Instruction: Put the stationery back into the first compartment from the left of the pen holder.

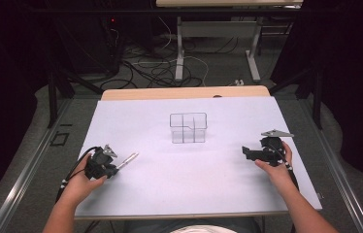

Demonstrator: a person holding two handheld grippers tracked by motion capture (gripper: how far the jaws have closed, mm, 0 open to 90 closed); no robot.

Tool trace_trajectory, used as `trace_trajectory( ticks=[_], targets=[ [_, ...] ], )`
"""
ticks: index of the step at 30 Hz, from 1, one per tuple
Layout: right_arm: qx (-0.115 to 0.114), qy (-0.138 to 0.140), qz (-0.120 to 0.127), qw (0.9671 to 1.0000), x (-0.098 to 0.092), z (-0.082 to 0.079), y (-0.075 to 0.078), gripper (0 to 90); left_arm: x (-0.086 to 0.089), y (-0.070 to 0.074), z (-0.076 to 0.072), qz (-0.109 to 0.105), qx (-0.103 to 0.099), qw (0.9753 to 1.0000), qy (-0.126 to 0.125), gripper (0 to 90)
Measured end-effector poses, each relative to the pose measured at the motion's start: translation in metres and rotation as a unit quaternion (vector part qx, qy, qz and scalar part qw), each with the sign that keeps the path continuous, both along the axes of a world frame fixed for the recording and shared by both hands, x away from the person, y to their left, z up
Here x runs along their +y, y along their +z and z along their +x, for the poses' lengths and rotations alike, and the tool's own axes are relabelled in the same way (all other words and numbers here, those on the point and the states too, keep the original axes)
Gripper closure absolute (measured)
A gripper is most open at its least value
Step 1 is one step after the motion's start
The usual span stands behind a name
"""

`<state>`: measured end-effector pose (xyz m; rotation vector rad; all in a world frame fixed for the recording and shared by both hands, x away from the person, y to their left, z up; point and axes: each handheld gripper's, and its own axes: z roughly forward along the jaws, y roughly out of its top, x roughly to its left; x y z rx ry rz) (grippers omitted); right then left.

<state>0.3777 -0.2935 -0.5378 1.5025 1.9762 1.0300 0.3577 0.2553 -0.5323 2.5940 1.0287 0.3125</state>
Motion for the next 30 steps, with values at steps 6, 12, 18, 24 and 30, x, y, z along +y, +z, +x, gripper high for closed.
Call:
trace_trajectory(
  ticks=[6,12,18,24,30],
  targets=[
    [0.001,-0.001,-0.001,1.0,0.0003,0.0002,-0.0006,9.0,-0.0003,-0.0003,0.0002,0.002,-0.002,1.0,-0.008,79.5],
    [0.001,-0.001,-0.001,1.0,0.0003,0.0002,-0.0006,9.0,-0.0006,-0.0001,0.0006,0.005,-0.002,0.9999,-0.012,79.6],
    [0.002,0.001,0.0,1.0,0.0007,0.0,-0.0008,9.0,0.0002,0.0002,0.0012,0.004,-0.002,0.9999,-0.01,79.7],
    [0.002,0.001,0.001,1.0,0.0011,-0.0001,-0.001,9.0,0.0016,0.0007,0.0027,-0.007,0.007,1.0,-0.003,79.8],
    [0.004,-0.001,0.001,1.0,0.0018,0.0,-0.0016,9.0,-0.0032,0.0042,0.0029,-0.021,0.001,0.9998,-0.006,79.7]
  ],
)
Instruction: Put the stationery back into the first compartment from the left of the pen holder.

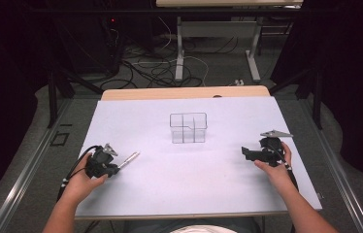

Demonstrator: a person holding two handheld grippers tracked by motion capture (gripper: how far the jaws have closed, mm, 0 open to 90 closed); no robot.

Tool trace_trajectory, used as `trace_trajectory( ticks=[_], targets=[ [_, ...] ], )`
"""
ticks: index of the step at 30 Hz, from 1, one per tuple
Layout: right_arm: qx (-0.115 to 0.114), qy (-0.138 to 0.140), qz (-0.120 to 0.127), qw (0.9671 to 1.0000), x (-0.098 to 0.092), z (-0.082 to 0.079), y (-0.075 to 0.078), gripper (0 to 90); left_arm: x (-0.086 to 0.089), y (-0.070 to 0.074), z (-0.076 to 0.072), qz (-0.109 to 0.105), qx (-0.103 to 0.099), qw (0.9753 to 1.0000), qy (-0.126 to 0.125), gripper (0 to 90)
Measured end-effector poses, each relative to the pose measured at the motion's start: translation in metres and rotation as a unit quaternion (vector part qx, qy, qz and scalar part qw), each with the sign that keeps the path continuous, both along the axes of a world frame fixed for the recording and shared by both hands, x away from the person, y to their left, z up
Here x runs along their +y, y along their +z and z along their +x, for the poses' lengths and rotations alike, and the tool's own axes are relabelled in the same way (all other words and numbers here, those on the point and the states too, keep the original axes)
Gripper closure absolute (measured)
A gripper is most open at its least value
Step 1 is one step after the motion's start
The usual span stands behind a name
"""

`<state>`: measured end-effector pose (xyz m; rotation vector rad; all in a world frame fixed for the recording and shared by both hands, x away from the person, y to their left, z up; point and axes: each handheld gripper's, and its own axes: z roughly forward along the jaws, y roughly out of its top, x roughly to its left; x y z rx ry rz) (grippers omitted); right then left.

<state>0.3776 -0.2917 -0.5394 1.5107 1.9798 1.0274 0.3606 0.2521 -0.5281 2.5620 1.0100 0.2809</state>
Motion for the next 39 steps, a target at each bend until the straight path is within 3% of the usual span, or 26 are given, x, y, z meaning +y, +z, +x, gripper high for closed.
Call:
trace_trajectory(
  ticks=[16,24,36,39],
  targets=[
    [0.001,0.011,-0.001,0.9999,0.003,0.0,0.0,12.6,-0.033,0.011,-0.004,-0.04,0.012,0.9989,-0.021,79.8],
    [-0.022,0.021,0.016,0.9994,0.01,-0.005,0.001,15.3,-0.059,0.013,-0.005,-0.056,0.009,0.9978,-0.034,79.8],
    [-0.032,0.063,-0.018,0.9974,0.03,-0.01,0.005,15.0,-0.099,0.014,0.0,-0.073,0.009,0.9954,-0.062,79.8],
    [-0.033,0.083,-0.033,0.9955,0.034,-0.013,0.007,14.4,-0.108,0.016,0.001,-0.072,0.012,0.995,-0.069,79.8]
  ],
)
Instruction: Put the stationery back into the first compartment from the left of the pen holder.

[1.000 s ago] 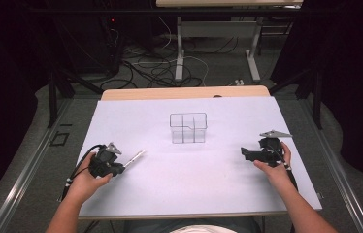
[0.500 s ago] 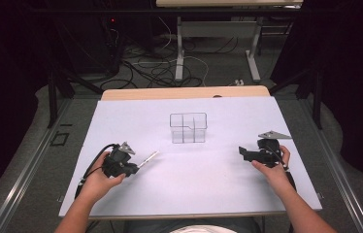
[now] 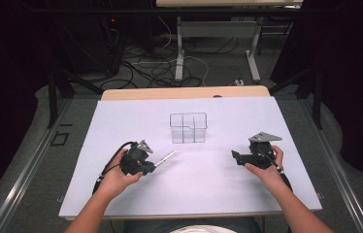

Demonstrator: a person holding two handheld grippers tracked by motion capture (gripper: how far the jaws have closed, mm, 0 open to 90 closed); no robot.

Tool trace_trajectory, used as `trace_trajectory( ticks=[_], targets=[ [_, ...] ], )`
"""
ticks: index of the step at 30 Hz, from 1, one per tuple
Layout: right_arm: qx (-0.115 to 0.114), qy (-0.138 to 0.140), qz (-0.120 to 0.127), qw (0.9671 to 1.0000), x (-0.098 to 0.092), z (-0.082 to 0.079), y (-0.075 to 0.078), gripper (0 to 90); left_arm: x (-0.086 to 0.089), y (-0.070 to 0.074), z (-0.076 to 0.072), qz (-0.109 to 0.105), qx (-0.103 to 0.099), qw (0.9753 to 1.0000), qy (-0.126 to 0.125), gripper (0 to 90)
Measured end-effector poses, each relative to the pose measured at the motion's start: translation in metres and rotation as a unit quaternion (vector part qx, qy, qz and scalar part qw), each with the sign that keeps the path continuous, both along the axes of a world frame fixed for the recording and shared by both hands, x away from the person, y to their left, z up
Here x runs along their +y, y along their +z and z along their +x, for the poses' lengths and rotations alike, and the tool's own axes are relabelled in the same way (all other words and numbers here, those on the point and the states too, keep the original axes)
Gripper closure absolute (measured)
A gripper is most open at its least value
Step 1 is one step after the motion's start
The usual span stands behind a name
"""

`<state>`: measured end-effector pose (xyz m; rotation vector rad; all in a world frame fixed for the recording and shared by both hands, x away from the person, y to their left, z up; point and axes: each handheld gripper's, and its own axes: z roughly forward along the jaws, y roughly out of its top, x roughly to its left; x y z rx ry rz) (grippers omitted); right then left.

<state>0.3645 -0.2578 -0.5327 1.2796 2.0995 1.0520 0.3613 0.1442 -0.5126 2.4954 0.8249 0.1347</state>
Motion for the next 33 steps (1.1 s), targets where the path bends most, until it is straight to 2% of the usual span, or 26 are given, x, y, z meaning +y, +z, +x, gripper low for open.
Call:
trace_trajectory(
  ticks=[5,10,13,15,18,22,25,27,31,33],
  targets=[
    [-0.006,0.021,-0.022,0.9995,0.01,-0.004,0.002,14.7,-0.013,0.002,0.001,-0.009,0.0,0.9999,-0.011,79.8],
    [-0.03,0.047,-0.043,0.9975,0.02,-0.01,0.007,19.4,-0.023,0.005,0.001,-0.017,0.002,0.9996,-0.022,79.8],
    [-0.055,0.067,-0.051,0.995,0.024,-0.013,0.01,25.2,-0.029,0.005,0.002,-0.017,0.003,0.9995,-0.027,79.8],
    [-0.053,0.083,-0.052,0.9938,0.028,-0.015,0.01,29.0,-0.033,0.005,0.004,-0.018,0.005,0.9993,-0.032,79.8],
    [-0.061,0.107,-0.063,0.9904,0.034,-0.018,0.011,32.4,-0.04,0.005,0.005,-0.018,0.006,0.9991,-0.038,79.8],
    [-0.055,0.131,-0.081,0.9866,0.041,-0.021,0.013,33.7,-0.048,0.007,0.007,-0.017,0.007,0.9987,-0.047,79.8],
    [-0.06,0.152,-0.1,0.9815,0.046,-0.023,0.015,34.4,-0.052,0.008,0.009,-0.017,0.006,0.9984,-0.053,79.8],
    [-0.068,0.165,-0.125,0.976,0.05,-0.024,0.017,35.8,-0.054,0.008,0.01,-0.018,0.009,0.9983,-0.055,79.8],
    [-0.086,0.197,-0.162,0.9631,0.062,-0.027,0.019,36.9,-0.058,0.008,0.012,-0.017,0.009,0.9979,-0.062,79.8],
    [-0.105,0.214,-0.186,0.9532,0.068,-0.029,0.02,36.7,-0.06,0.008,0.013,-0.019,0.011,0.9978,-0.062,79.8]
  ],
)
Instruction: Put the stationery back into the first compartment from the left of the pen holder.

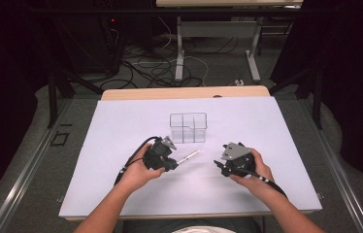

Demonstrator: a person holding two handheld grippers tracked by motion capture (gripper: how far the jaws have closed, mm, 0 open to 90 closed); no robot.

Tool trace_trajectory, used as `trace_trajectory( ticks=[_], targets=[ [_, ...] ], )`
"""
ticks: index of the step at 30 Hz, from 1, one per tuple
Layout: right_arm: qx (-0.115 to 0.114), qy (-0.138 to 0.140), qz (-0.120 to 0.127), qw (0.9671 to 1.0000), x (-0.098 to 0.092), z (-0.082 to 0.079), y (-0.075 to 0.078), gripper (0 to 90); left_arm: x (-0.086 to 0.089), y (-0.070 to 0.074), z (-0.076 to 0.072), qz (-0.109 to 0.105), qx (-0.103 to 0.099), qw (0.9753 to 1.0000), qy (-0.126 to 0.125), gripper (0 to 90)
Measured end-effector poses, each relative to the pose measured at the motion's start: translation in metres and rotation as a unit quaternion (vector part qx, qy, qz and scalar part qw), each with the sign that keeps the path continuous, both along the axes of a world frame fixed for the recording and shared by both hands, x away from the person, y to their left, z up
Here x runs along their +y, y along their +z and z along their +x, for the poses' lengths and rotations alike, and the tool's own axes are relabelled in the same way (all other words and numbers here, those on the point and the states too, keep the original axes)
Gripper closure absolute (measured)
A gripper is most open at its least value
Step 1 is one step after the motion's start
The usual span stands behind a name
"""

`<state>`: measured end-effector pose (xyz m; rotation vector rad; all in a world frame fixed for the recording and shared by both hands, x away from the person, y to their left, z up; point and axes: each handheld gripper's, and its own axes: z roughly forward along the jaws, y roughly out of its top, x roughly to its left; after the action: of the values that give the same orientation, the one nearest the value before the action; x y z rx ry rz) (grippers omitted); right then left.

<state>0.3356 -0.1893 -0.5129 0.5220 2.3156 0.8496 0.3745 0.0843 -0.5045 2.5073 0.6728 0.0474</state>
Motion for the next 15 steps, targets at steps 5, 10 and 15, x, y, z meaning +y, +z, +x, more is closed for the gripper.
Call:
trace_trajectory(
  ticks=[5,10,15],
  targets=[
    [-0.049,0.031,-0.055,0.9968,0.015,-0.006,0.001,36.0,-0.004,-0.002,0.001,-0.006,0.001,1.0,-0.004,79.7],
    [-0.075,0.056,-0.098,0.9908,0.025,-0.007,-0.005,35.8,-0.005,-0.003,0.003,0.0,0.007,0.9999,-0.01,79.8],
    [-0.085,0.077,-0.127,0.9853,0.032,-0.008,-0.011,39.9,-0.008,-0.003,0.004,-0.002,0.013,0.9999,-0.008,79.8]
  ],
)
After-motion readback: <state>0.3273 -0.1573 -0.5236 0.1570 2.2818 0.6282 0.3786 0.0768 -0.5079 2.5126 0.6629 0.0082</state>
